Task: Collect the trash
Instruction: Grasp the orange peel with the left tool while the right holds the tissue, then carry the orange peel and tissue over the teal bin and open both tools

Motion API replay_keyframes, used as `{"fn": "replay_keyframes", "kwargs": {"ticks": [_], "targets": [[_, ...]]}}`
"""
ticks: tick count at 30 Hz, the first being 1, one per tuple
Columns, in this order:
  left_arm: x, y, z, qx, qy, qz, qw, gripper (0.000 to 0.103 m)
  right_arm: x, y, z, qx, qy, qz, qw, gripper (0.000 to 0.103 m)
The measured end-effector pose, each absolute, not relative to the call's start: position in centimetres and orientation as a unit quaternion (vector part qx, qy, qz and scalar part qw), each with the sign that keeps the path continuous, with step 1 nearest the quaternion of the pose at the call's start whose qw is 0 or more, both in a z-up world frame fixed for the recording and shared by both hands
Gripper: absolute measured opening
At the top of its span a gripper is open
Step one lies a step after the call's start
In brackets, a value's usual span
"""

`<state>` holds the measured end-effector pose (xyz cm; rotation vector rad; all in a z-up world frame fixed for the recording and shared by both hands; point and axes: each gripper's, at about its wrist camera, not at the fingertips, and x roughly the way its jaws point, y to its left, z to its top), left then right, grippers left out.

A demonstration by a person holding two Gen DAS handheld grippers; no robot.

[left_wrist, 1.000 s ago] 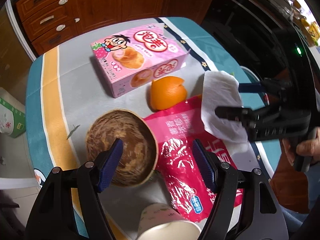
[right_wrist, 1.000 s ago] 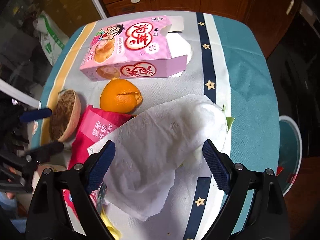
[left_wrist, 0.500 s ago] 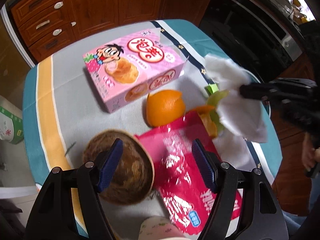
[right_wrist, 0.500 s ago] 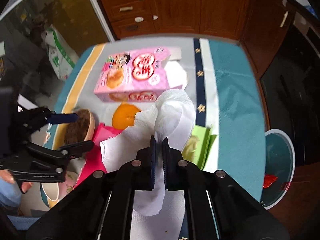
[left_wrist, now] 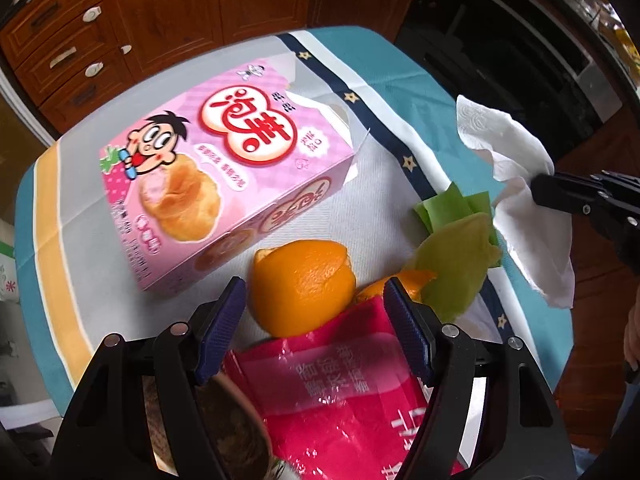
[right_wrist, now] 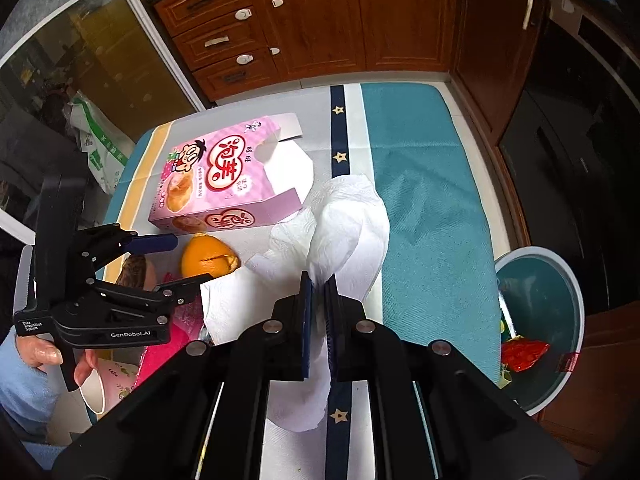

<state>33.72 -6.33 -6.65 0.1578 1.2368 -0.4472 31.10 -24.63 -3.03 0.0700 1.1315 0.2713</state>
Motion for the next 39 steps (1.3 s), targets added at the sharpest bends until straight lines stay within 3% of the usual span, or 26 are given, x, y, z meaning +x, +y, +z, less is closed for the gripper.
{"fn": "replay_keyframes", "kwargs": {"ticks": [4, 5, 6, 7, 9, 11, 12, 27, 39], "targets": [[34.0, -7.1, -7.4, 0.084, 0.572, -0.212, 0.788, 0.072, 31.4, -25.3, -4.1, 0.045, 0.54, 0.13, 0.83, 0.006], [33.9, -7.2, -7.4, 0.092, 0.569, -0.21, 0.79, 0.067, 31.5, -25.4, -4.3, 0.048, 0.541, 0.13, 0.829, 0.006], [33.8, -7.6, -7.4, 0.107, 0.562, -0.208, 0.793, 0.062, 31.5, -25.6, -4.4, 0.05, 0.542, 0.131, 0.829, 0.006], [33.7, -7.8, -7.4, 0.116, 0.557, -0.206, 0.796, 0.048, 31.5, -25.7, -4.6, 0.053, 0.542, 0.131, 0.828, 0.006], [33.5, -7.9, -7.2, 0.12, 0.552, -0.209, 0.798, 0.037, 31.5, -26.0, -4.8, 0.058, 0.543, 0.132, 0.827, 0.006], [32.9, -8.2, -6.6, 0.137, 0.539, -0.205, 0.806, 0.016, 31.3, -26.4, -4.9, 0.062, 0.542, 0.131, 0.828, 0.006], [32.7, -8.2, -6.3, 0.137, 0.536, -0.205, 0.807, 0.015, 31.2, -26.6, -4.8, 0.063, 0.541, 0.131, 0.828, 0.006], [29.6, -11.1, 2.6, 0.15, 0.47, -0.221, 0.841, 0.013, 27.6, -31.1, 0.0, 0.096, 0.485, 0.123, 0.86, 0.006], [25.7, -25.0, 6.2, 0.182, 0.432, -0.32, 0.823, 0.014, 22.0, -43.7, 2.3, 0.149, 0.445, 0.033, 0.882, 0.006]]}}
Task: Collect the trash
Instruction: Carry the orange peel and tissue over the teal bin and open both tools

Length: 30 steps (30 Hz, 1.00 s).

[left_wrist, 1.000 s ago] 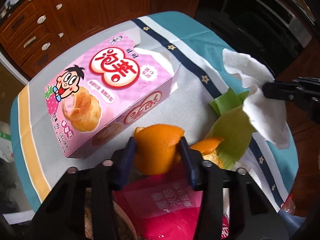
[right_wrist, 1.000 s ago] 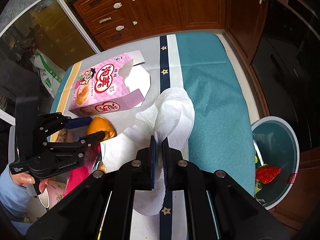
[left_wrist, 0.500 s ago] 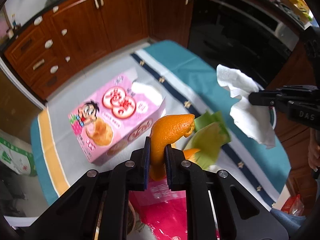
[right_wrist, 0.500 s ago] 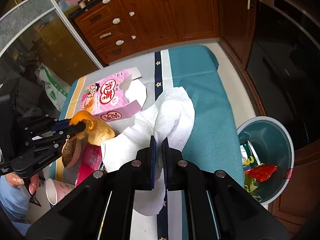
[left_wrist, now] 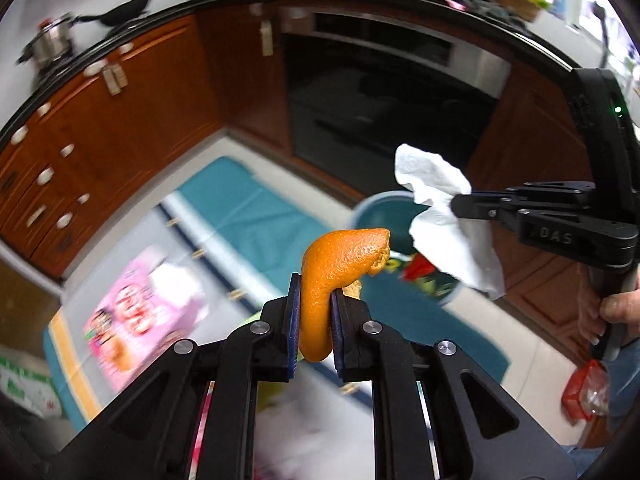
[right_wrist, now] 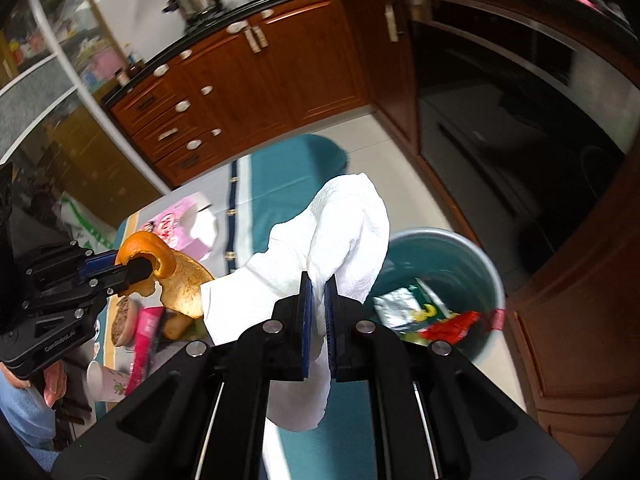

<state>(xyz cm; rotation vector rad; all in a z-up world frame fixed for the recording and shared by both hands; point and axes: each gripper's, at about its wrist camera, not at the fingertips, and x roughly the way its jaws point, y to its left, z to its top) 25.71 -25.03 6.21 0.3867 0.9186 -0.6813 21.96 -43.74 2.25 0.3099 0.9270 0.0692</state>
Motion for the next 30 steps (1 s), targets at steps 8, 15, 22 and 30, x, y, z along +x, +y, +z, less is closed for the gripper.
{"fn": "replay_keyframes", "kwargs": {"ticks": [8, 15, 22, 30], "targets": [[25.0, -35.7, 1.9, 0.202, 0.457, -0.375, 0.781, 0.014, 20.4, -51.6, -2.5, 0.189, 0.477, -0.022, 0.858, 0.006], [25.9, -40.6, -3.3, 0.218, 0.492, -0.379, 0.753, 0.014, 21.2, -55.0, -6.9, 0.223, 0.504, -0.036, 0.834, 0.007], [27.3, -42.0, -7.4, 0.226, 0.519, -0.368, 0.738, 0.014, 23.2, -55.8, -9.6, 0.23, 0.525, -0.031, 0.819, 0.009], [28.3, -41.7, -8.2, 0.231, 0.523, -0.356, 0.739, 0.026, 24.2, -55.7, -11.0, 0.248, 0.533, -0.015, 0.809, 0.059]]}}
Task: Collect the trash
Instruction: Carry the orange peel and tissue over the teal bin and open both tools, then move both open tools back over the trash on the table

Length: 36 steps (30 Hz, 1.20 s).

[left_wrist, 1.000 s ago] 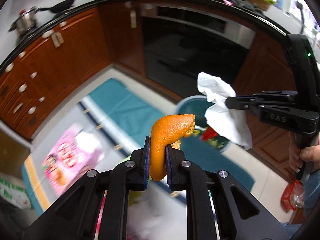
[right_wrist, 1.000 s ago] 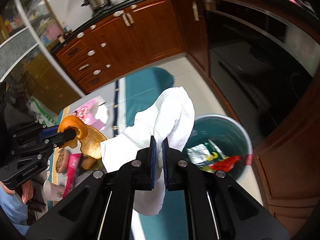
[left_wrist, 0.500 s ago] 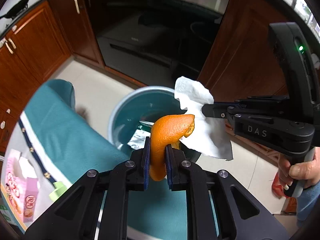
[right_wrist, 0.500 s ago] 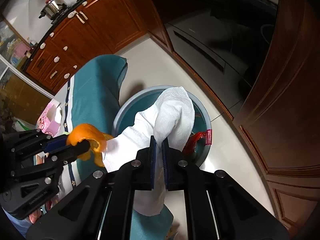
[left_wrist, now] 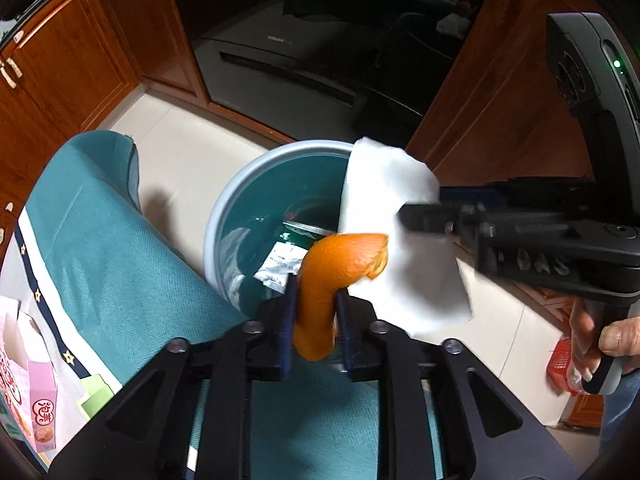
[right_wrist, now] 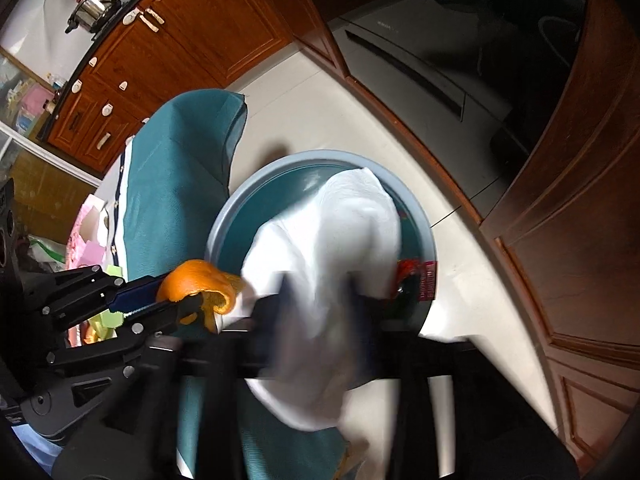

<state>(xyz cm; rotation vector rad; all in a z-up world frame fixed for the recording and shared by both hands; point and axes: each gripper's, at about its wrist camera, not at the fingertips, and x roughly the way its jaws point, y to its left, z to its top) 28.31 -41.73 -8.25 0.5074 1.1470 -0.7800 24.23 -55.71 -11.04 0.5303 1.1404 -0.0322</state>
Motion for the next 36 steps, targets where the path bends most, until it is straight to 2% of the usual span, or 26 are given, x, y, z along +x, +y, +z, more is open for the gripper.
{"fn": "replay_keyframes", "kwargs": {"ticks": [1, 2, 4, 8, 21, 26, 36], "targets": [[28.4, -41.6, -8.0, 0.233, 0.519, -0.352, 0.744, 0.035, 24.2, -55.7, -11.0, 0.25, 0.531, -0.015, 0.81, 0.071], [28.3, -41.5, -7.8, 0.234, 0.514, -0.349, 0.748, 0.05, 24.2, -55.7, -10.8, 0.254, 0.528, -0.013, 0.811, 0.074], [28.1, -41.2, -7.1, 0.239, 0.499, -0.339, 0.761, 0.058, 24.1, -55.7, -10.6, 0.26, 0.526, -0.012, 0.809, 0.077], [27.7, -40.8, -6.1, 0.231, 0.499, -0.34, 0.763, 0.059, 23.8, -55.7, -10.3, 0.275, 0.526, -0.014, 0.805, 0.082], [25.1, -37.6, -3.8, 0.215, 0.5, -0.336, 0.769, 0.061, 22.1, -53.4, -7.9, 0.267, 0.528, -0.008, 0.806, 0.083], [23.9, -35.4, -2.5, 0.203, 0.491, -0.333, 0.779, 0.073, 21.4, -51.7, -6.3, 0.252, 0.528, -0.004, 0.811, 0.083], [22.1, -28.9, 0.0, 0.192, 0.48, -0.314, 0.796, 0.073, 20.5, -46.1, -3.3, 0.219, 0.527, 0.027, 0.821, 0.084]]}}
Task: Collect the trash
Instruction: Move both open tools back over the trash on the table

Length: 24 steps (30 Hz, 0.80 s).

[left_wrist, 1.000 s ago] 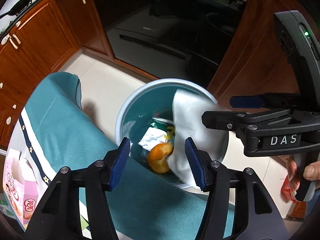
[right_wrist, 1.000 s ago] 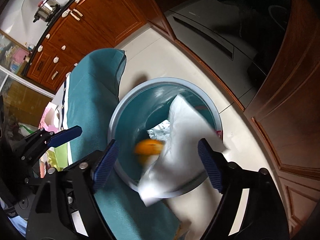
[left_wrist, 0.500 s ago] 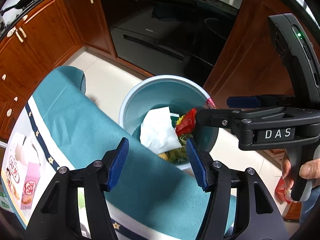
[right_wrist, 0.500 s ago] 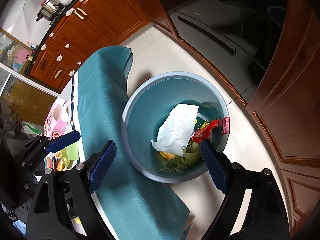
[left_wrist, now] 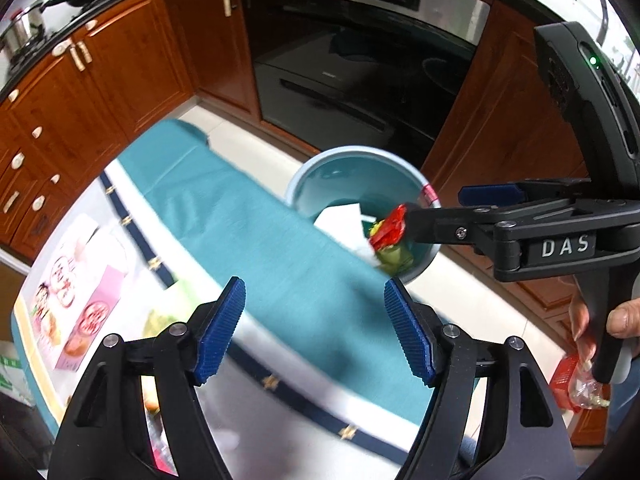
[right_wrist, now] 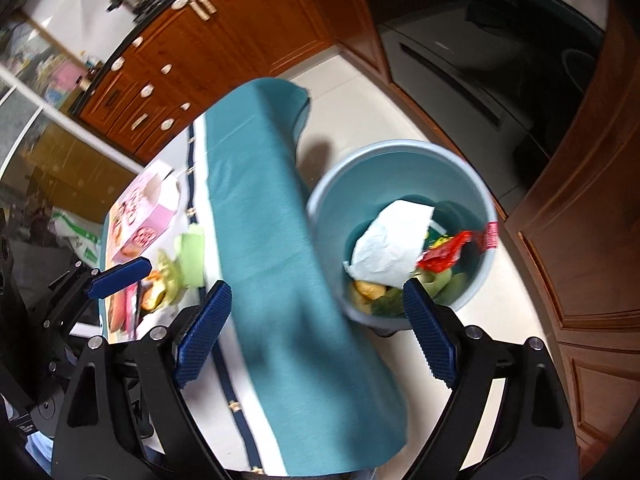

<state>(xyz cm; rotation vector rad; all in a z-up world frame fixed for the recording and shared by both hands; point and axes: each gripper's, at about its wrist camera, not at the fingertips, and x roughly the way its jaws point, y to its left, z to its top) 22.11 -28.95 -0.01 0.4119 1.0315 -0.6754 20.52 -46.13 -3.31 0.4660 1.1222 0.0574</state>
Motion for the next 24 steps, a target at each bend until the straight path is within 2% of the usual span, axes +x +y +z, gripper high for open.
{"fn": "replay_keyframes", "kwargs": {"ticks": [7, 15, 24], "targets": [[21.7, -21.0, 1.0, 0.187, 0.48, -0.275, 0.812, 0.074, 21.2, -39.6, -1.9, 0.186, 0.536, 0.069, 0.82, 0.084], [22.6, -11.8, -1.5, 0.163, 0.528, -0.209, 0.807, 0.074, 22.5, -31.9, -2.2, 0.152, 0.558, 0.117, 0.808, 0.084], [20.5, -8.4, -4.9, 0.138, 0.573, -0.215, 0.779, 0.074, 22.8, -26.9, -4.9, 0.154, 0.589, 0.145, 0.78, 0.084]]}}
